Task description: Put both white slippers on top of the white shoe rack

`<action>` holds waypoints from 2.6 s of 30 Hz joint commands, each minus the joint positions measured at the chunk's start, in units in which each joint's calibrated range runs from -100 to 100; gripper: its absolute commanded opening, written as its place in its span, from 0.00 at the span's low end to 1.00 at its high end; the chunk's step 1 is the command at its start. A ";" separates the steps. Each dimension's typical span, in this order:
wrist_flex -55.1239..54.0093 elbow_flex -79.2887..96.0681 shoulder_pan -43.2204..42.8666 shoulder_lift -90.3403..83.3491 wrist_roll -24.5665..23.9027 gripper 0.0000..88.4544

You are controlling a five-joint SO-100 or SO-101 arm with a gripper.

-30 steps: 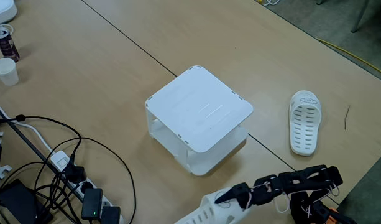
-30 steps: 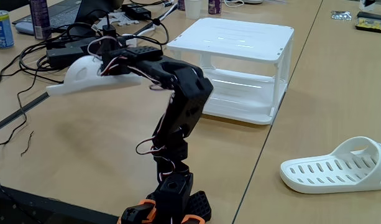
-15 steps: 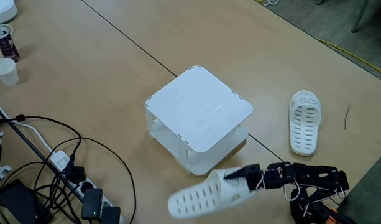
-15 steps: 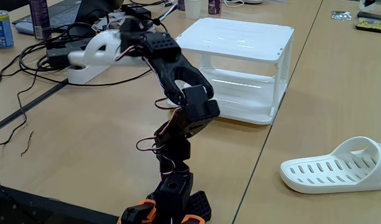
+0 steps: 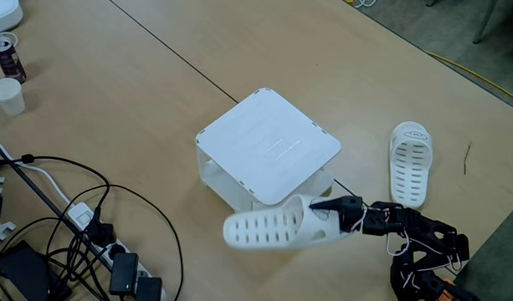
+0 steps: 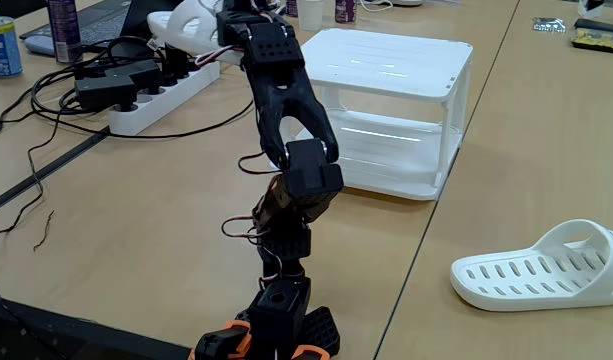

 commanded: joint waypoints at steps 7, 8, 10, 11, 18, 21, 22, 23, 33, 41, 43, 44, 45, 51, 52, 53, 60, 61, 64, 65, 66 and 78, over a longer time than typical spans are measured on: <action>-0.27 -23.13 8.36 15.40 0.42 0.01; -0.27 -25.02 8.52 17.25 0.42 0.01; -0.27 -28.18 8.69 20.70 0.42 0.01; -0.27 -29.63 8.77 22.55 0.42 0.01; -0.36 -38.38 10.82 33.23 0.42 0.01; -0.36 -41.53 12.06 36.94 0.42 0.01; -0.36 -42.71 12.55 38.11 0.42 0.01; -0.36 -43.88 12.96 39.29 0.42 0.01; -0.36 -52.45 16.33 48.38 0.42 0.01; -0.44 -58.67 20.12 54.35 0.42 0.01; -0.44 -60.03 21.02 55.70 0.42 0.01; -0.44 -60.66 21.43 56.29 0.42 0.01; -0.44 -61.11 21.93 56.79 0.42 0.01; -0.61 -62.28 23.16 58.98 0.42 0.01; -0.61 -62.28 23.24 59.40 0.42 0.01; -0.79 -62.28 23.24 59.91 0.42 0.01; -0.96 -66.88 23.24 64.53 0.42 0.01; -0.96 -68.24 23.24 65.46 0.42 0.01; -0.96 -71.75 23.08 67.81 0.42 0.01; -0.96 -72.93 23.00 68.49 0.42 0.01; -0.96 -74.01 22.83 69.24 0.42 0.01; -0.96 -76.08 20.53 71.35 0.42 0.09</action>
